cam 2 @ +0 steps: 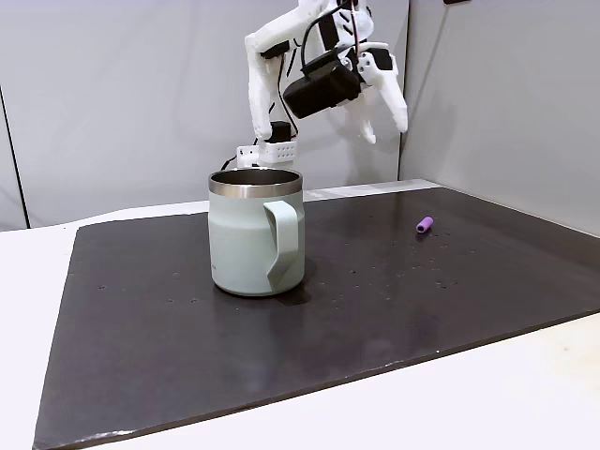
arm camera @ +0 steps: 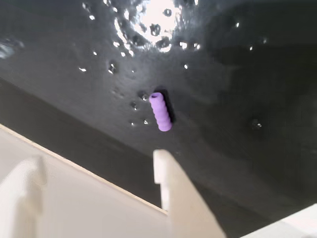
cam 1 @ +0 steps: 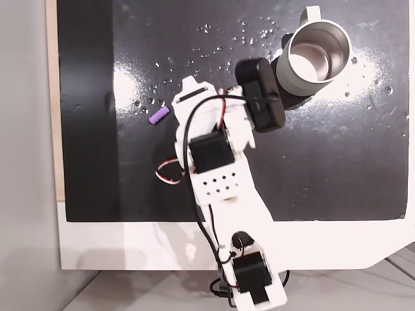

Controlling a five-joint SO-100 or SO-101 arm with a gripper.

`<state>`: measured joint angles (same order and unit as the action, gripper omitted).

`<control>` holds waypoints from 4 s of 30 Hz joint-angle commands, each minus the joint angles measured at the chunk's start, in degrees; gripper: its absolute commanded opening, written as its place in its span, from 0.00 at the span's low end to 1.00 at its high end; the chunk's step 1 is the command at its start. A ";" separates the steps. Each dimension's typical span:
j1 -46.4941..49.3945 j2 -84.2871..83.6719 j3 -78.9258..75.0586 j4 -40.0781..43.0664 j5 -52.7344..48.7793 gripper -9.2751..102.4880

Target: Grasp a pengrip and put it in the cup.

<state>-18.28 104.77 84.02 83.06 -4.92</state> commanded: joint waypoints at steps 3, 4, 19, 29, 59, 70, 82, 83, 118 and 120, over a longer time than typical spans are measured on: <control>-2.81 -10.37 -11.78 4.31 3.96 0.32; -3.43 -12.48 -13.27 4.92 4.83 0.33; -13.45 -35.95 -30.94 10.02 9.93 0.34; -14.24 -47.02 -36.65 10.55 10.11 0.34; -16.44 -52.65 -39.02 9.93 9.40 0.08; -11.16 -36.21 -43.68 17.93 10.37 0.08; 11.69 -9.23 -34.19 19.34 1.32 0.08; 14.24 -8.00 -33.93 19.34 0.00 0.08; 34.01 -29.88 -57.04 12.13 -8.44 0.36; 33.75 -29.88 -57.39 12.39 -8.35 0.36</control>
<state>16.17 74.44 30.32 95.89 -13.97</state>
